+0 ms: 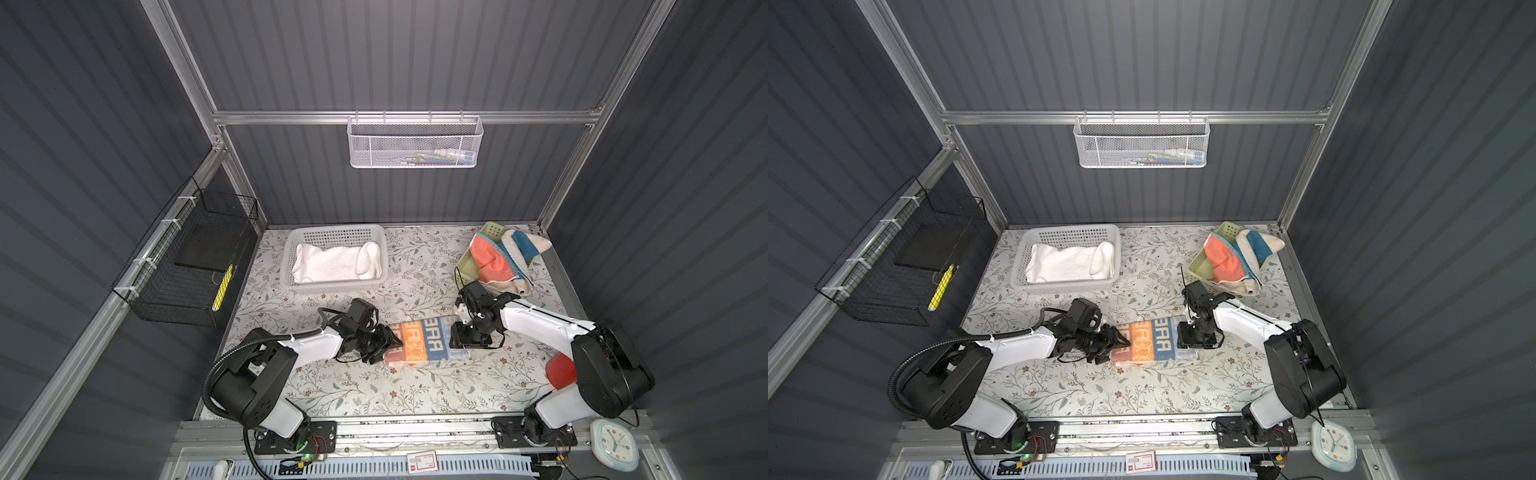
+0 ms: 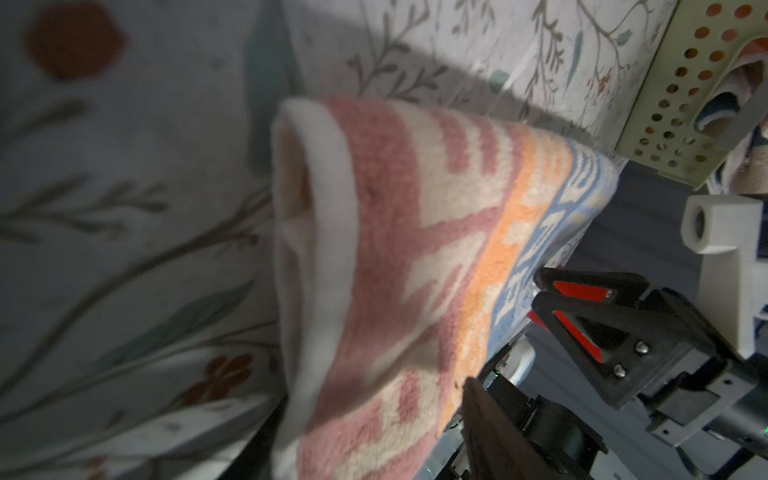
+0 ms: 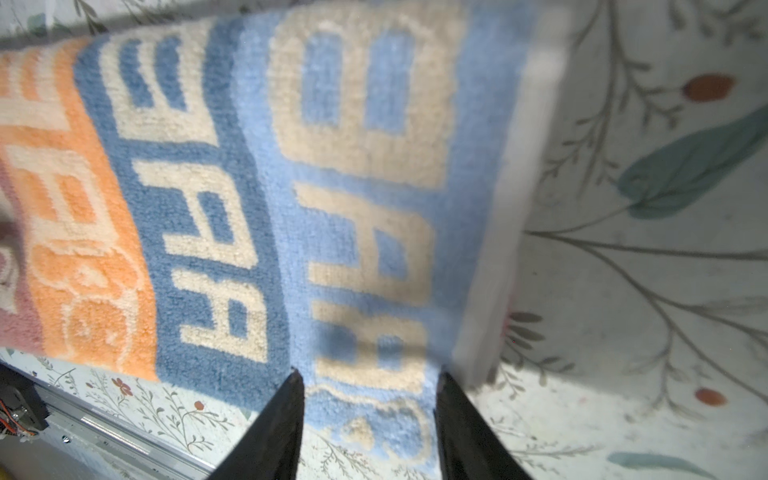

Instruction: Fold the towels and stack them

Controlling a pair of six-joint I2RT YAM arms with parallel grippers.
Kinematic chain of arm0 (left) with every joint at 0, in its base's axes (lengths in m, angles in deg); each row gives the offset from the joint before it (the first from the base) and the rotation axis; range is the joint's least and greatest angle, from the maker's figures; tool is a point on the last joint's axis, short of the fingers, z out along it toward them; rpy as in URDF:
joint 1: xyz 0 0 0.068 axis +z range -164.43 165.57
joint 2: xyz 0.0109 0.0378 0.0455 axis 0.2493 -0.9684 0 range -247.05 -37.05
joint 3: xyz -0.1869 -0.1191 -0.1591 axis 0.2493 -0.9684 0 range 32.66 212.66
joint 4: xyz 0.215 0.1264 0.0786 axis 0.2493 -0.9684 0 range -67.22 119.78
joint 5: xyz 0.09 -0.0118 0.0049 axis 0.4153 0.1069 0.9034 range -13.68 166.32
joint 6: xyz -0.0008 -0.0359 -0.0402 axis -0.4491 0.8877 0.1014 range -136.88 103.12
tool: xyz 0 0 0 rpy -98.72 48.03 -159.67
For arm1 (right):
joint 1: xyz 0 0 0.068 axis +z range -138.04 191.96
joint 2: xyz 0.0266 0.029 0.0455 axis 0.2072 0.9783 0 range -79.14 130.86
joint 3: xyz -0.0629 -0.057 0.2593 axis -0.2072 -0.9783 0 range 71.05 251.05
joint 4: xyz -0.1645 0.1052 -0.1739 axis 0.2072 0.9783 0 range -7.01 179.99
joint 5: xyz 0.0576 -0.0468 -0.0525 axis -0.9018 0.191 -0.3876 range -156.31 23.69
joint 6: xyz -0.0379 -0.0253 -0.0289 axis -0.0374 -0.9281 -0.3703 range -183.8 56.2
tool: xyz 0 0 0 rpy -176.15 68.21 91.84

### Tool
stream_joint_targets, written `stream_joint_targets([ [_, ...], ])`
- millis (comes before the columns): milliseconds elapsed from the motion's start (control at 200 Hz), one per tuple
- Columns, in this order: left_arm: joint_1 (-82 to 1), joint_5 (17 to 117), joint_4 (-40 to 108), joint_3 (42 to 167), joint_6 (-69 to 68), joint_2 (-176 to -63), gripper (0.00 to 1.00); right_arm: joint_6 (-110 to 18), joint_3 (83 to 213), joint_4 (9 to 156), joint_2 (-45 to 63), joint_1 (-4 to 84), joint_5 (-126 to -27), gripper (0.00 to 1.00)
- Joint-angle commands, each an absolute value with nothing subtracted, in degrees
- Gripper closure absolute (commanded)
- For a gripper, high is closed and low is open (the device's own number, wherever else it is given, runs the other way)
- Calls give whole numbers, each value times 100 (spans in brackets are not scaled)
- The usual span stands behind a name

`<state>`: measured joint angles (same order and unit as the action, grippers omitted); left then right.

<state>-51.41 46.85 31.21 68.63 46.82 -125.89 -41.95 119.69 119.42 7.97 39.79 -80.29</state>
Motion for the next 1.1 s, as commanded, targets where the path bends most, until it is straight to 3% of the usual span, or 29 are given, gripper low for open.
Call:
stream_joint_targets([
  [0, -5196, 4935, 3081, 7047, 4745, -12842, 55, -4242, 11897, 11955, 653, 3986, -8045, 48],
  [185, -5192, 5285, 1861, 7979, 3856, -12849, 90, -4314, 11990, 12067, 296, 3986, -7803, 47],
  [395, -5196, 5573, -3, 9870, 2402, -13372, 100, -4333, 12083, 12166, -315, 3977, -7466, 44],
  [570, -5187, 5698, -1354, 11700, 1529, -14168, 100, -4363, 11995, 12158, -683, 3897, -7273, 44],
  [745, -5116, 5898, -1554, 11981, 1362, -14633, 100, -4374, 11848, 12110, -660, 3830, -7369, 43],
  [841, -4976, 5856, -1319, 11800, 1315, -14799, 91, -4361, 11825, 12007, -494, 3828, -7566, 42],
  [926, -4831, 5952, -1085, 11713, 1218, -14884, 78, -4350, 11904, 11915, -307, 3832, -7767, 43],
  [1096, -4649, 6193, -913, 11702, 1064, -15019, 76, -4326, 12264, 11670, 268, 3961, -8094, 43],
])
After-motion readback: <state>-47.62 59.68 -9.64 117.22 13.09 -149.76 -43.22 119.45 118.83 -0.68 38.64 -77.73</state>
